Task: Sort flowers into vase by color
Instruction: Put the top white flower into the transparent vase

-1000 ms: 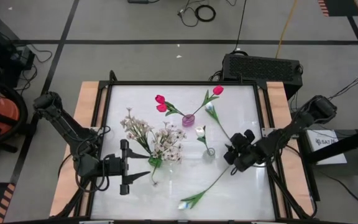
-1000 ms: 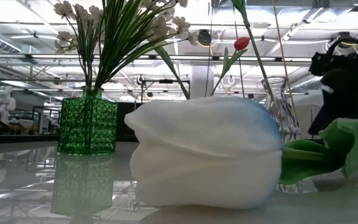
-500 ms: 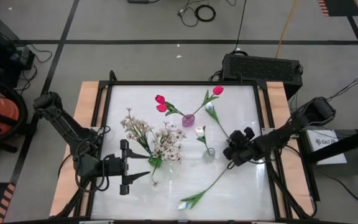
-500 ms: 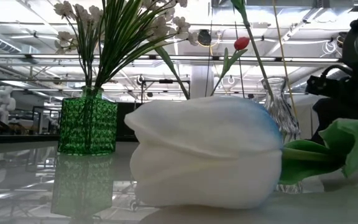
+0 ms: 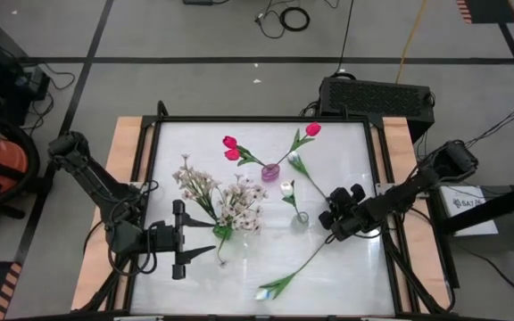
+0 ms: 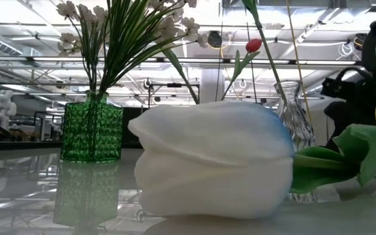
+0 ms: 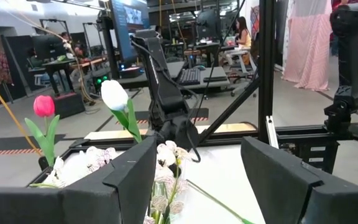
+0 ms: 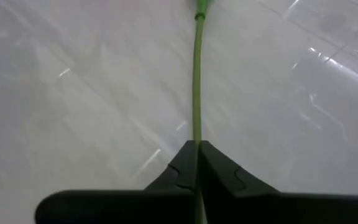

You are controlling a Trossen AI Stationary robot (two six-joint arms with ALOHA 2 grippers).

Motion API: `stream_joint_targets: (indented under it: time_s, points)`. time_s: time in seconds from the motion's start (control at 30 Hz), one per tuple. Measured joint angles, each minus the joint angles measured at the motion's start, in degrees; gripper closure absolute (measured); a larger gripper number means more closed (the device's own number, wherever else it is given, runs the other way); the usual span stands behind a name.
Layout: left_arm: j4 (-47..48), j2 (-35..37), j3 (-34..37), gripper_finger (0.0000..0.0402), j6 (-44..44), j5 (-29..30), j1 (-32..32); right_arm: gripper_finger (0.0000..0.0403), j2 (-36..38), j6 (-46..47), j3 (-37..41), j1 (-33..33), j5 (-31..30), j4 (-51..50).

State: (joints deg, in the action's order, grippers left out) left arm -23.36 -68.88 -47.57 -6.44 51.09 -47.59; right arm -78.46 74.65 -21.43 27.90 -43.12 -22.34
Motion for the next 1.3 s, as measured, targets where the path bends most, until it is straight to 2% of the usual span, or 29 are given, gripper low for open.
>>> stream_joint_targets:
  time_s: [0.27,0.53,0.87,1.13,1.3]
  points:
    - [0.23,0.00,0.00,0.0159,0.00,0.00,0.00,0.0402,8.27,1.92,-6.99,0.12,-2.15,-11.87]
    - [0.36,0.00,0.00,0.0159,0.13,0.00,0.00,0.0403,10.39,1.09,-15.15,1.31,-2.88,-18.95]
    - [0.35,0.00,0.00,0.0159,0.17,0.00,0.00,0.0403,10.43,16.99,-22.77,4.83,-5.44,-41.96]
    - [0.34,0.00,0.00,0.0159,0.15,0.00,0.00,0.0402,10.45,30.22,-31.32,8.15,-15.21,-61.42]
    - [0.34,0.00,0.00,0.0159,0.17,0.00,0.00,0.0402,10.45,33.48,-36.01,8.98,-24.59,-66.67]
